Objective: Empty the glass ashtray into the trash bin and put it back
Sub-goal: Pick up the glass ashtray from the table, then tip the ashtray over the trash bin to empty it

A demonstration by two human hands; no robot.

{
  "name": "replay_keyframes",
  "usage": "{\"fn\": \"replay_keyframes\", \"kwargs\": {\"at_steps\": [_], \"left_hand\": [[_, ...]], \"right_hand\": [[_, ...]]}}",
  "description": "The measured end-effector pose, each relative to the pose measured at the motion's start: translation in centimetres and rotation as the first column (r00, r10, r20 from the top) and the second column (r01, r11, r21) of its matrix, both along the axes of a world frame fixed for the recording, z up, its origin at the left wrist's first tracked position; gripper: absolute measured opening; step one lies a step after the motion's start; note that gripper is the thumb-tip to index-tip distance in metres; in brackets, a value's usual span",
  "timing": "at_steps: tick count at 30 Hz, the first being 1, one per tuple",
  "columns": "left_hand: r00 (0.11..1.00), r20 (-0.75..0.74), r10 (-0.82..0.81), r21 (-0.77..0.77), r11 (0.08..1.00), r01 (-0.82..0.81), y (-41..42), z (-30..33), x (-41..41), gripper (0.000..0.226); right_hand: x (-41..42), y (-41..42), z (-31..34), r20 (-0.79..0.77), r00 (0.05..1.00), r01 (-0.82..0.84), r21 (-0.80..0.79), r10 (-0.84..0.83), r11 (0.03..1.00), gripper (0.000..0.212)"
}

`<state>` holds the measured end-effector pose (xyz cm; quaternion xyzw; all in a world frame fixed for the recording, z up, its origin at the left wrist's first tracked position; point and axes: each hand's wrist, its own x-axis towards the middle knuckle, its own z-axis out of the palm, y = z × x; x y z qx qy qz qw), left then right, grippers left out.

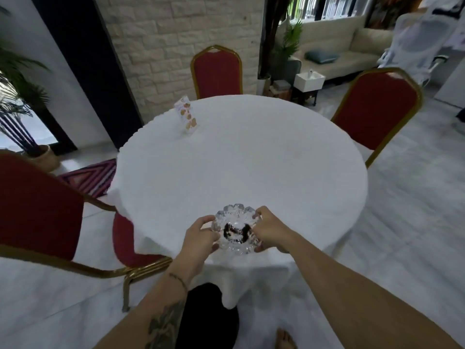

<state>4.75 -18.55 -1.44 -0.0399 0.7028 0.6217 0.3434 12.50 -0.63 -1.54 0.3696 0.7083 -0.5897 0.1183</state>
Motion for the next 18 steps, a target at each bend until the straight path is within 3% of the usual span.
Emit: {"fn": "replay_keyframes", "kwargs": {"at_steps": [9,14,18], "left_hand": [[0.999,-0.020,-0.041,0.080,0.996,0.042,-16.1,0.9,1.8,0.051],[1.000,-0.006,-0.027,-0.002,1.000,0.027,-20.9,-2.2,2.6,0.048],[0.999,0.041,-0.011,-0.039,0.999,0.013,-22.9,-5.3,3.3,0.044]], "right_hand": [[3.0,-16.6,0.9,-0.092,0.994,0.046,-0.048,-0.050,0.998,0.056],[4.4,-22.0,-0.4,-0.106,0.992,0.062,-0.052,-0.068,0.997,0.039],[5.2,-24.0,-3.0,-0.063,0.998,0.023,-0.077,-0.028,0.997,0.038]]}}
